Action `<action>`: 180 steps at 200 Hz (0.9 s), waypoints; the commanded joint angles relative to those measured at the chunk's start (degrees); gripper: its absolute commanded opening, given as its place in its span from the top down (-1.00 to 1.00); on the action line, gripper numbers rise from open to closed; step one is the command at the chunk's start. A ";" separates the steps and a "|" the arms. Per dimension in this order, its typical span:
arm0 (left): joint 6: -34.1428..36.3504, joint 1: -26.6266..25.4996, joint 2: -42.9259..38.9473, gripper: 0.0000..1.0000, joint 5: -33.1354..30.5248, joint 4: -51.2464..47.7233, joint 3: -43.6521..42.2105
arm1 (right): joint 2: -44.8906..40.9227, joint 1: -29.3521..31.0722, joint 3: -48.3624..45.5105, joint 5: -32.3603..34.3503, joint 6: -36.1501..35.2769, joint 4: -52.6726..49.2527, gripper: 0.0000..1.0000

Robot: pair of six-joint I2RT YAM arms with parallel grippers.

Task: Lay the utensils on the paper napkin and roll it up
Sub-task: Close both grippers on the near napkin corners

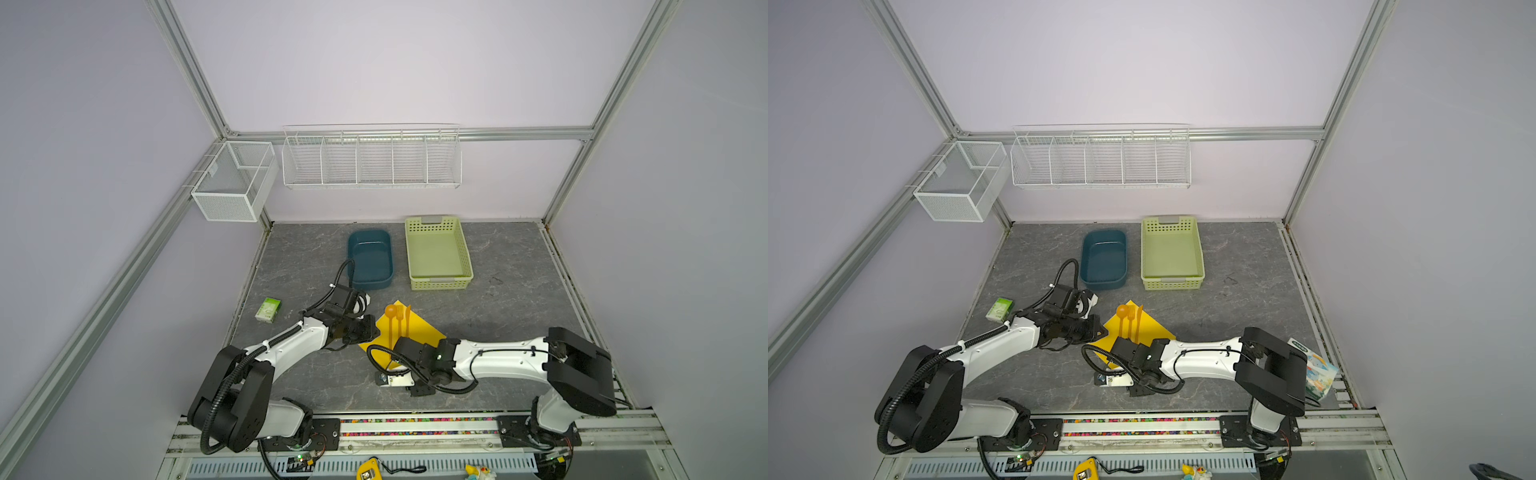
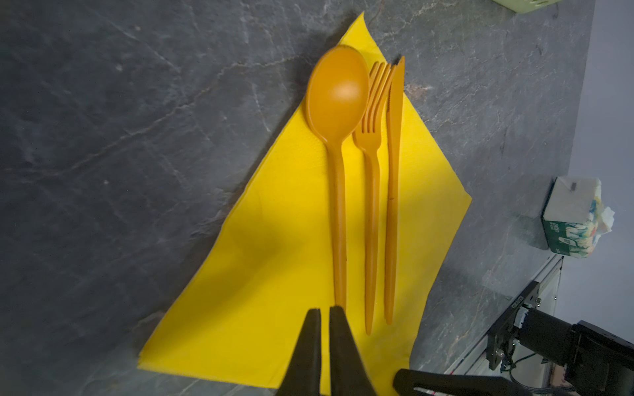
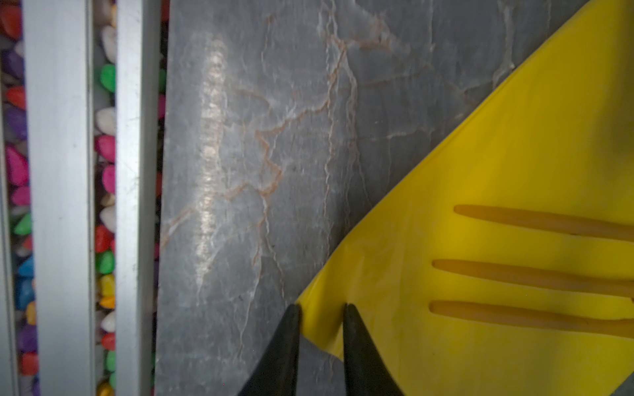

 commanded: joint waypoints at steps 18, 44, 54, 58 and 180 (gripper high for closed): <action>0.21 -0.31 0.21 0.81 0.60 -0.76 1.64 | -0.60 0.31 -0.63 -3.37 0.83 0.37 0.35; 0.12 -0.31 0.21 0.81 0.47 -0.67 1.45 | -0.56 0.49 -1.14 -4.28 1.72 0.76 0.35; 0.13 -0.31 0.21 0.81 0.54 -0.70 1.45 | -0.47 0.50 -1.08 -4.65 2.01 0.94 0.35; 0.13 -0.31 0.29 0.81 0.51 -0.72 1.45 | -0.38 0.44 -1.07 -4.73 2.03 0.94 0.35; 0.08 -0.34 0.17 0.82 0.29 -0.73 0.89 | 4.36 0.53 0.76 -3.51 3.52 -1.08 0.55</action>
